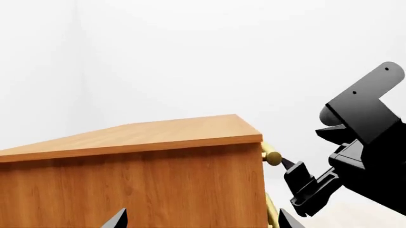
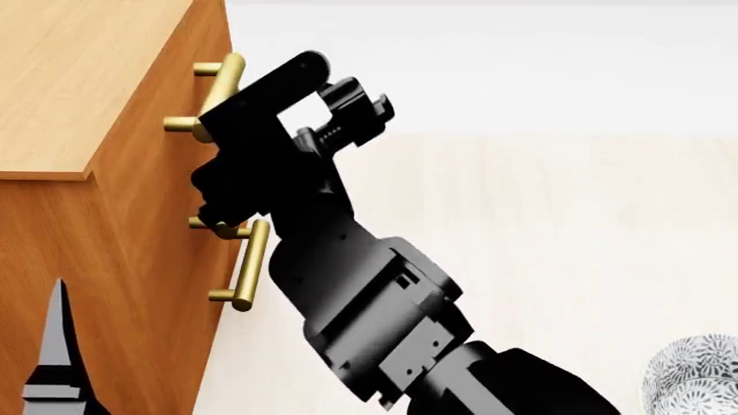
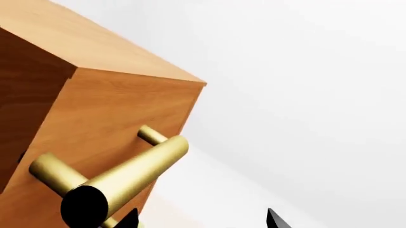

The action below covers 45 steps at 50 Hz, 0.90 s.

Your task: Close the top drawer of the cabinet and put the bowl on top of it.

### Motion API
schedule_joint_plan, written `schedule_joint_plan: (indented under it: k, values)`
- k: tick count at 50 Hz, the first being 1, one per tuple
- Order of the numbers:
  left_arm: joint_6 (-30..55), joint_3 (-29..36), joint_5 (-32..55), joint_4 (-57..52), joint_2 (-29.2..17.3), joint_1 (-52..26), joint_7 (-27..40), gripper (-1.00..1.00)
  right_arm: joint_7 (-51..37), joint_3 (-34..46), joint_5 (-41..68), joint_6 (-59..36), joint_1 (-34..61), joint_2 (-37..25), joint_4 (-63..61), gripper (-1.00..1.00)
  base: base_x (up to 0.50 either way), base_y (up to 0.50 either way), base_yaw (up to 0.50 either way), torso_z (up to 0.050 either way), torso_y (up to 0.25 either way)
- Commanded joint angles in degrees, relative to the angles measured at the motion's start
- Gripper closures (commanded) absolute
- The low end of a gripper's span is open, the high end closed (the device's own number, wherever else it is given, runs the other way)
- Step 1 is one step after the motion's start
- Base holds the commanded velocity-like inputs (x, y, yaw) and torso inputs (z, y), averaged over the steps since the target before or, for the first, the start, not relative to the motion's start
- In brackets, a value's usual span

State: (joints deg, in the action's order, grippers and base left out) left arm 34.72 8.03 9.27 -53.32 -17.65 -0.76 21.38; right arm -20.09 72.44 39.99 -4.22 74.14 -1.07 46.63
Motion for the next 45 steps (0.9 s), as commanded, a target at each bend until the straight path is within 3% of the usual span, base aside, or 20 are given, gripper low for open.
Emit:
schedule_joint_plan:
  k: [1, 9, 45]
  values:
    - [0.0, 0.2, 0.0, 0.1, -0.3, 0.0, 0.4, -1.0, -1.1, 9.8, 10.7, 5.6, 1.7, 1.0, 0.1, -1.0, 0.0, 0.0, 0.0, 0.0, 0.0]
    - [0.0, 0.5, 0.0, 0.4, -0.4, -0.1, 0.8, -1.0, -2.9, 10.5, 10.8, 3.8, 2.8, -1.8, -3.7, -1.0, 0.0, 0.0, 0.0, 0.0, 0.0]
    - [-0.9, 0.1, 1.7, 0.3, -1.2, 0.6, 1.4, -1.0, -20.8, 14.1, 14.7, -23.0, 20.0, -37.0, -51.9, -1.0, 0.0, 0.0, 0.0, 0.0, 0.0]
